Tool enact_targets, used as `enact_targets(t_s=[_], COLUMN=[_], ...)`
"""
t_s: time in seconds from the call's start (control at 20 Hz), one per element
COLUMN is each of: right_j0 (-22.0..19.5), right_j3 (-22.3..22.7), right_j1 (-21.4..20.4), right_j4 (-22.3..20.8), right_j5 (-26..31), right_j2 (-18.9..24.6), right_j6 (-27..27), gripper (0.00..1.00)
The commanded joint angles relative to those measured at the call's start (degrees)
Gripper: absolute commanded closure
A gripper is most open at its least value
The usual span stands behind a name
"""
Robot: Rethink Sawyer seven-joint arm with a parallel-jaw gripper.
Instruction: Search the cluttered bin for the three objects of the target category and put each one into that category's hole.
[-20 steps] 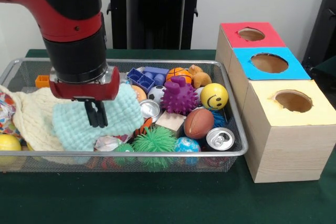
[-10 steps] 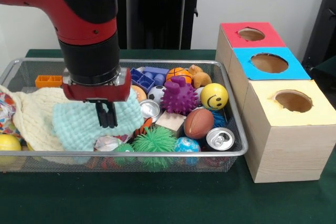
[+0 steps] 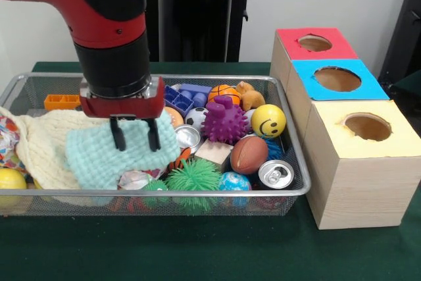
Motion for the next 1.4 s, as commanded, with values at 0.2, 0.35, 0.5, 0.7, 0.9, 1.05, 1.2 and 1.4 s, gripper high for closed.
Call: enact_targets(t_s=[0.2,0.35,0.5,0.7,0.9,1.05,1.2,1.4], right_j0=[-1.3,-1.8,-2.5,-3.3,-3.9,-3.6,-3.7,-2.7], right_j3=[2.2,-0.2,-1.9,-6.5,-6.5,-8.0,-10.9,-12.6], right_j1=[0.8,2.8,4.9,11.8,14.3,16.0,18.7,18.7], right_j4=[-2.8,-3.1,-3.5,-5.1,-5.6,-6.0,-5.0,-5.7], right_j5=[1.7,1.5,1.2,-0.2,-1.6,-1.6,-2.4,-0.1], right_j2=[4.3,5.1,5.6,7.2,8.2,8.7,10.6,10.3], right_j6=[-8.8,-10.0,-11.3,-15.6,-15.0,-14.2,-13.5,-12.4], gripper=[0.00,0.00,0.00,0.00,0.00,0.00,0.00,1.00])
